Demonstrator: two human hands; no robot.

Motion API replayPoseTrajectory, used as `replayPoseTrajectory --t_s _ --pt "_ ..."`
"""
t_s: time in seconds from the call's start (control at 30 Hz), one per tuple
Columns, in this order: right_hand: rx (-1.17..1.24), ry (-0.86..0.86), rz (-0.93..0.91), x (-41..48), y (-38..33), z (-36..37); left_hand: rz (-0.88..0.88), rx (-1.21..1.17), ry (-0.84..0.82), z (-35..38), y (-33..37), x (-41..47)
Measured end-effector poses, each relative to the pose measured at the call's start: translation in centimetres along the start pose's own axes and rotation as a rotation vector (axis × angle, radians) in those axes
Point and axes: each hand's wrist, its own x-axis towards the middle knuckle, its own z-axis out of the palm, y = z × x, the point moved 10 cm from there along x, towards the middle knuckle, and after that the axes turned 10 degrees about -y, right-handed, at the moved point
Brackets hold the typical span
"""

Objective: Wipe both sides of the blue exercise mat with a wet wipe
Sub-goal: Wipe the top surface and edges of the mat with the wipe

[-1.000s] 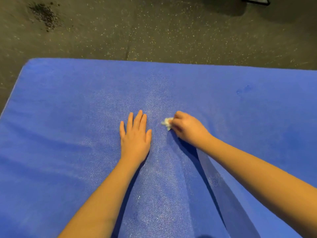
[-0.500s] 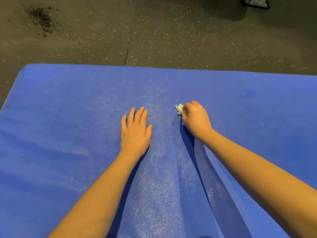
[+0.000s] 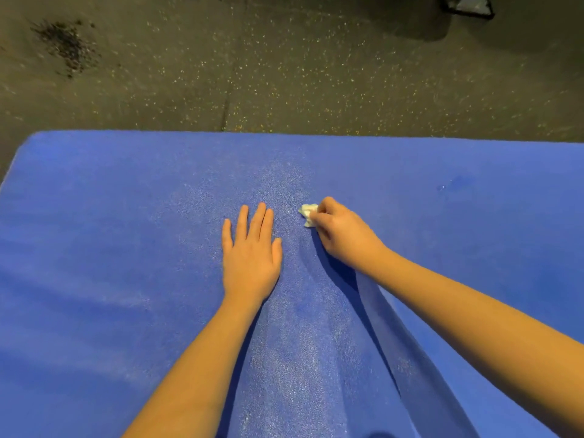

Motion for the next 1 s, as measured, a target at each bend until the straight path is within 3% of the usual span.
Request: replayPoseTrajectory --t_s 0.07,0.17,0.2,0.33,0.37,0.5,0.53,0.7,0.87,1.0 --pt "-0.074 -0.063 0.037 0.9 2.0 0.3 0.003 0.002 0.000 -0.1 0.1 0.1" --pt "-0.082 0.096 0.438 1.9 8.1 -2.1 0.005 -0.006 0.007 -0.1 0.1 0.0" --pt "-0.067 0.119 0.481 2.0 8.3 -2.3 0.005 -0.004 0.016 -0.2 0.1 -0.1" --pt "-0.033 -0.040 0.059 3.3 2.1 0.2 0.001 0.009 0.040 -0.5 0.2 -0.1" --pt "-0.071 -0.067 0.046 3.5 2.4 0.1 0.002 0.010 0.042 -0.5 0.2 0.0" --pt "-0.101 0.072 0.514 4.3 9.1 -4.0 0.000 0.005 0.038 -0.3 0.1 0.0" --pt "-0.097 0.063 0.560 4.8 9.3 -4.3 -0.001 0.004 0.039 -0.3 0.0 -0.1" --pt "-0.096 -0.084 0.248 7.0 4.7 -2.3 0.004 0.008 0.048 -0.5 0.1 -0.1" --pt "-0.062 0.065 0.632 6.5 10.6 -5.6 0.002 0.025 0.041 -0.3 0.1 -0.1" --pt "-0.005 -0.027 0.352 8.7 7.4 -2.9 -0.001 0.035 0.051 -0.5 0.2 0.0"
